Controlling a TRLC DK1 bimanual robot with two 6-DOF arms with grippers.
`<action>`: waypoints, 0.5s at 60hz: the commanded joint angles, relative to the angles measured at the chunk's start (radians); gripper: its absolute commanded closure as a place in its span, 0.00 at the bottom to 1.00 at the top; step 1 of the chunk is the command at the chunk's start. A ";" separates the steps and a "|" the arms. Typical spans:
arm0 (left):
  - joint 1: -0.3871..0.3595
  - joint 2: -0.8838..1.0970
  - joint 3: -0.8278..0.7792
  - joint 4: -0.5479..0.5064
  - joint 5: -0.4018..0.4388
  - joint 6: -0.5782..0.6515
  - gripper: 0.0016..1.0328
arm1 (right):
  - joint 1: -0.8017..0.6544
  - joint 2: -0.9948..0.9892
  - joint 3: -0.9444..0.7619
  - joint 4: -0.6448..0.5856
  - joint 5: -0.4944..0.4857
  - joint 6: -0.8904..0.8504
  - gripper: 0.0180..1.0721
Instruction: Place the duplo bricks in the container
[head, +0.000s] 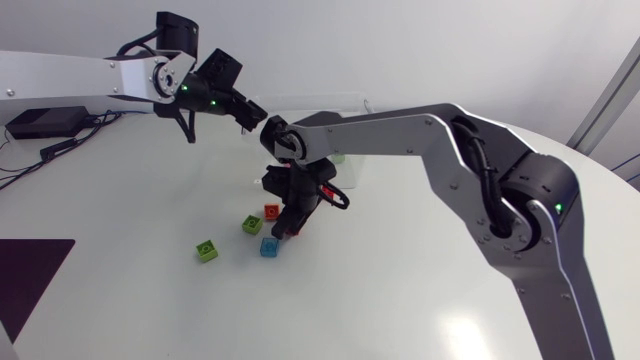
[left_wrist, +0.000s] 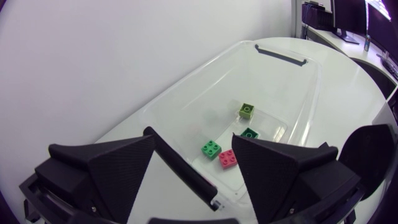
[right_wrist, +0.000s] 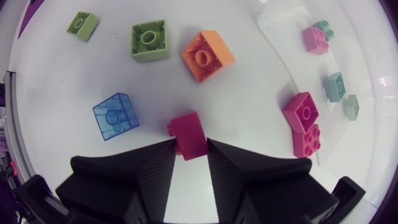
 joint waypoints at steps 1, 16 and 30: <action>0.018 -0.060 -0.044 0.020 0.023 0.016 0.15 | 0.013 -0.040 -0.060 0.006 0.009 -0.003 0.86; 0.025 -0.223 -0.191 0.041 0.027 0.022 0.13 | -0.008 -0.246 -0.119 0.011 0.026 0.033 0.87; 0.021 -0.399 -0.438 0.024 0.061 0.085 0.13 | -0.077 -0.315 0.040 -0.029 0.036 0.105 0.86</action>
